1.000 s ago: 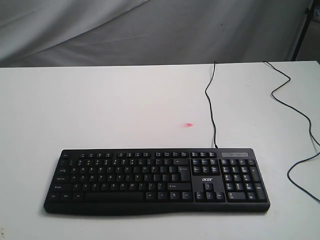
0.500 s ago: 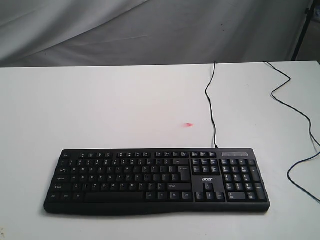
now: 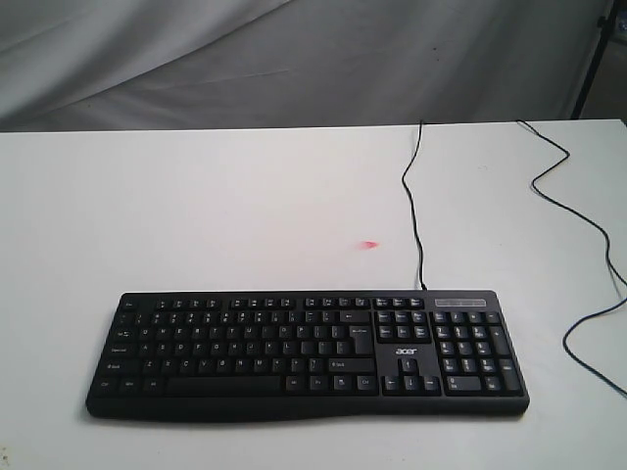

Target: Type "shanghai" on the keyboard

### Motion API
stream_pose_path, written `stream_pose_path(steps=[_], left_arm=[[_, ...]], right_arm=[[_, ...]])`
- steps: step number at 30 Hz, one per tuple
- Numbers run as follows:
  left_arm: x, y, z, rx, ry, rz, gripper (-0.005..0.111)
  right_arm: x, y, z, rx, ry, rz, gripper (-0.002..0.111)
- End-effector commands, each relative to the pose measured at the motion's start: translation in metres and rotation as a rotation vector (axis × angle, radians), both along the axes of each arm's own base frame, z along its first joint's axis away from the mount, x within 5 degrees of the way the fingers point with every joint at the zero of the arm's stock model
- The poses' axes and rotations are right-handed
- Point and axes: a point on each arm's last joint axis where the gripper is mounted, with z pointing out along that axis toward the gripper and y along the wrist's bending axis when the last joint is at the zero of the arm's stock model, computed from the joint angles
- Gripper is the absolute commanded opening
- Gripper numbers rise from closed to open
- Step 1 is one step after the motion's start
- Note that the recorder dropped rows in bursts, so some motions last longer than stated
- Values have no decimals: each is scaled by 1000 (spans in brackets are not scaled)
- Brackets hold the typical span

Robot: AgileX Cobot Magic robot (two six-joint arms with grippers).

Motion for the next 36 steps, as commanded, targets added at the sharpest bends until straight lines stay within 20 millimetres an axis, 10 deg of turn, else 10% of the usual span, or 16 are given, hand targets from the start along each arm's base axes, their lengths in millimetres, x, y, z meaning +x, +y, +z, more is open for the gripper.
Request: stream_pose_path(steps=[1, 36], left_arm=[[0, 0, -1, -4, 3, -4, 1], [0, 0, -1, -4, 3, -4, 1]], right_arm=[[0, -1, -7, -23, 43, -9, 0], [5, -1, -49, -14, 190, -1, 0]])
